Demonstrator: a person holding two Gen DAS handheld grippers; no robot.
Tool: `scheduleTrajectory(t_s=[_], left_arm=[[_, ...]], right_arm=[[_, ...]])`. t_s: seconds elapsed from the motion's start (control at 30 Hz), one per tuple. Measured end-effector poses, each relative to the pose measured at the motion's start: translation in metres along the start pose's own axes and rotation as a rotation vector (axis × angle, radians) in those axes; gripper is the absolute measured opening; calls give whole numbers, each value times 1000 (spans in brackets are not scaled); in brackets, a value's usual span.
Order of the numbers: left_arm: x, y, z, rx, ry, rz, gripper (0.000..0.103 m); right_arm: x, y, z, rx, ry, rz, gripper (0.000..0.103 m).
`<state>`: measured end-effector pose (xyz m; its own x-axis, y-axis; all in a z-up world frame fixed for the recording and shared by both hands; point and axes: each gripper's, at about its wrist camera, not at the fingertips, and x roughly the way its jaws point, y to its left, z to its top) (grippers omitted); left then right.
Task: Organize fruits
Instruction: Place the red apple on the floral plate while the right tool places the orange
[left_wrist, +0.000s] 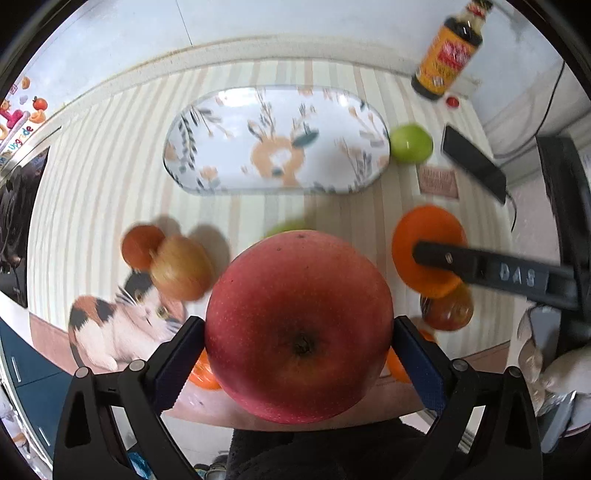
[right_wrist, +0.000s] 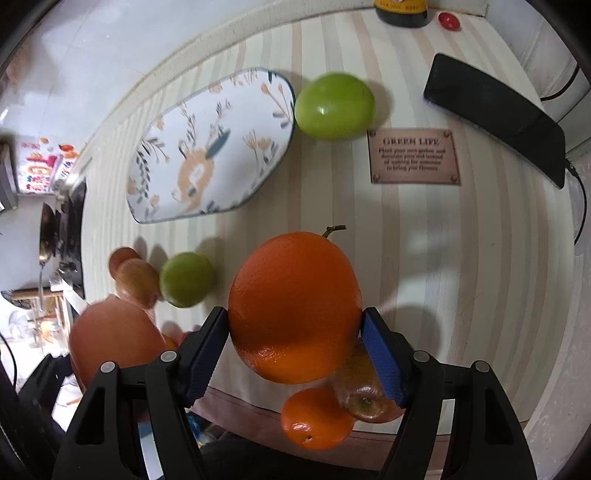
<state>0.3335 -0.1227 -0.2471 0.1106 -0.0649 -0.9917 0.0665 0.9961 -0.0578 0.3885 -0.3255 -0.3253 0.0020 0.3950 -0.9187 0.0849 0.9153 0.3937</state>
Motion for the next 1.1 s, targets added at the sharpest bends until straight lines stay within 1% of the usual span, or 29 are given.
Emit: scheduleTrajectory(t_s=[0.13,0.27,0.4,0.43,0.5,0.53,0.57,0.67,0.7,0.83,1.0,1.1], left_arm=[[-15,18,32,11,-34,-14,101],[-16,42,80,28,-53,-7,101],[0,68,128,28,-34,-20,101],[9,77,142,17,-18,-31,101],[22,88,159,-2,8,-57,101],[32,94,171,-10,29,-74,101],[37,98,176,-13,41,-84,101],[60,106,193,-13,87,-111,101],[68,110,198,-28,105,-123,101],[91,116,207,-51,161,-147,101],[106,116,211,-78,199,-172,102],[112,112,213,-77,206,-165,102]], right_arm=[[-23,7,11,42,-61,46,75],[-38,28,30,69,-120,94,75],[-37,55,57,104,-161,128,75],[-34,60,63,118,-165,137,75],[-22,71,84,162,-166,164,75],[-17,73,89,178,-164,170,75],[-8,77,100,209,-160,180,75],[12,83,120,258,-151,186,75],[19,85,127,271,-146,187,75],[45,82,141,309,-118,208,75],[67,63,150,418,-55,336,76],[66,55,149,447,-63,382,78]])
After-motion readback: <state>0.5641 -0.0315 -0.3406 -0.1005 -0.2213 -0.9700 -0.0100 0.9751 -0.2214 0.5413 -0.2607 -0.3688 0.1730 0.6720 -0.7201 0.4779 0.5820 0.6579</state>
